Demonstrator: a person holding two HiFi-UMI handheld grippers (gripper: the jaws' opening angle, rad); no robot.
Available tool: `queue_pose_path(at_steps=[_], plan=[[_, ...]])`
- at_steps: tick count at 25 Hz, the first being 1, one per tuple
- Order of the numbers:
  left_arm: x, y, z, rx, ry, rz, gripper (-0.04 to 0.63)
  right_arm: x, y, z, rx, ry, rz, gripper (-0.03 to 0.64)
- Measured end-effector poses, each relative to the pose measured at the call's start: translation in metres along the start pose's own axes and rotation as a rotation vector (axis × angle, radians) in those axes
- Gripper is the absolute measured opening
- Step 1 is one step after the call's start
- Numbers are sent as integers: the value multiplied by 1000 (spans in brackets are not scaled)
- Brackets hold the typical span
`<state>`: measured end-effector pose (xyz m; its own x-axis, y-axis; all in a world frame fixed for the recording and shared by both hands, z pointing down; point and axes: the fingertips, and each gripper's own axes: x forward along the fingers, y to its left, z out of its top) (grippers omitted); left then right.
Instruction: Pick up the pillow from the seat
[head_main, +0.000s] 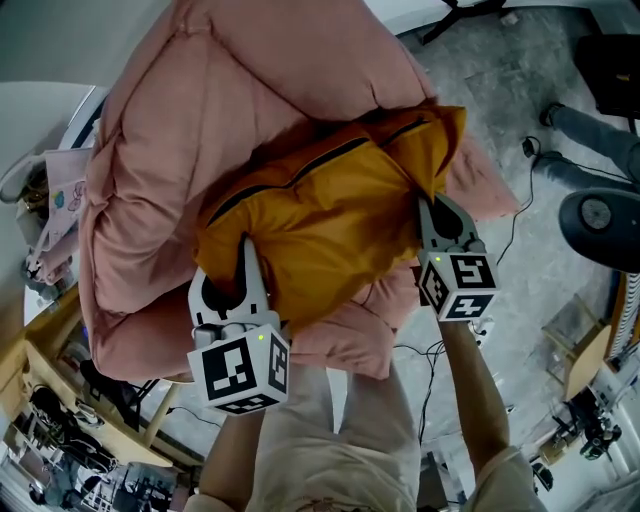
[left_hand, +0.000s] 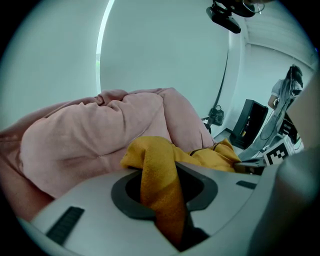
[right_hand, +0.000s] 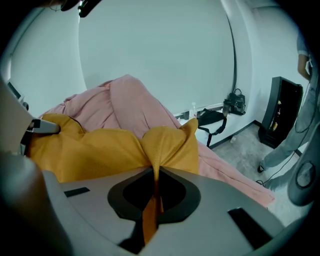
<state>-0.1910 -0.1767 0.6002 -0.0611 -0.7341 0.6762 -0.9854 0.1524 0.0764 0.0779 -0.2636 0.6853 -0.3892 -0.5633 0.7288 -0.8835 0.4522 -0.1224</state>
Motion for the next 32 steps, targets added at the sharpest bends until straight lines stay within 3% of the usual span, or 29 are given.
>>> queue_pose_path(at_steps=[32], plan=[[-96, -67, 38, 92, -117, -57, 98, -138, -30, 16, 105, -151, -66, 23]])
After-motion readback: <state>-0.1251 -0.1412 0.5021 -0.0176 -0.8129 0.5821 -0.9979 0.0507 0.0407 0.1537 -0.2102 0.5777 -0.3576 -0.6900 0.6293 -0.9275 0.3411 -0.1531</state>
